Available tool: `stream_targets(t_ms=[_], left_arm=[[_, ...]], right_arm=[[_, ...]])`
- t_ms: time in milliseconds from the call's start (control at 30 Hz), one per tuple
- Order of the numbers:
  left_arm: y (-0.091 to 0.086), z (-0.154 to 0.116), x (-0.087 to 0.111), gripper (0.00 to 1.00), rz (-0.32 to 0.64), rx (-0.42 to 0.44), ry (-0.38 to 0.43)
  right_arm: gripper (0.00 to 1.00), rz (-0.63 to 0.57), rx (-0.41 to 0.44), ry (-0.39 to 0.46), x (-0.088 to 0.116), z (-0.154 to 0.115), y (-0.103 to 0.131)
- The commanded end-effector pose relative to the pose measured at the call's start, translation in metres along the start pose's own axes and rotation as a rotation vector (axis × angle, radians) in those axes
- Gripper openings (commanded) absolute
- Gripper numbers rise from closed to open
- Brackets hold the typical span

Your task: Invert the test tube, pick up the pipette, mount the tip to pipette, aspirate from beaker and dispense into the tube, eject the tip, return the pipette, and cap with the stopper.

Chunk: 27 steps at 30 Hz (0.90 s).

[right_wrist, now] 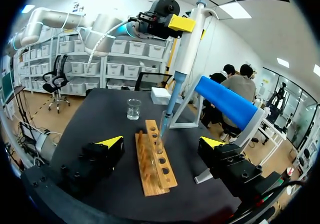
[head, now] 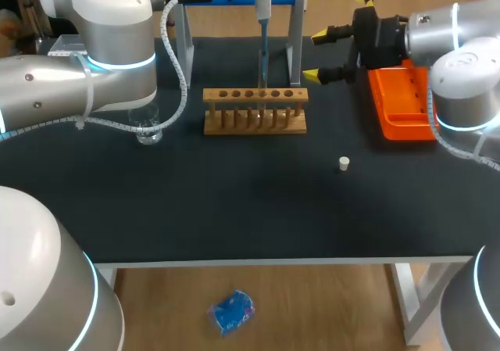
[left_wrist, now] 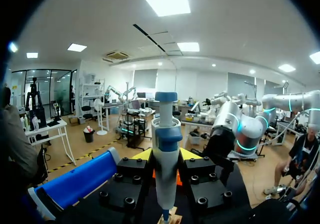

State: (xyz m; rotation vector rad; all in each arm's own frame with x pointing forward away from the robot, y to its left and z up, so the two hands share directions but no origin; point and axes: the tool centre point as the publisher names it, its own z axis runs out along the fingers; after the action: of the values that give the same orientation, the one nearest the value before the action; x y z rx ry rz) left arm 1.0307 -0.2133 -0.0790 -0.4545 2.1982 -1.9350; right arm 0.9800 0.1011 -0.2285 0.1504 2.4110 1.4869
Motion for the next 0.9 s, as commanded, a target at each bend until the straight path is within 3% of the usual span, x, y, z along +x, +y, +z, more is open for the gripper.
stream_targets(t_ms=[33, 900], left_arm=[[-0.0002, 0.0, -0.0002, 0.0, 0.0, 0.001, 0.0], [-0.0062, -0.0004, -0.0013, 0.0, 0.03, 0.017, -0.007]], right_arm=[[1.0, 0.0, 0.0, -0.001, 0.0003, -0.0003, -0.0003], [1.0, 0.0, 0.0, -0.001, 0.0003, -0.0003, -0.0003]])
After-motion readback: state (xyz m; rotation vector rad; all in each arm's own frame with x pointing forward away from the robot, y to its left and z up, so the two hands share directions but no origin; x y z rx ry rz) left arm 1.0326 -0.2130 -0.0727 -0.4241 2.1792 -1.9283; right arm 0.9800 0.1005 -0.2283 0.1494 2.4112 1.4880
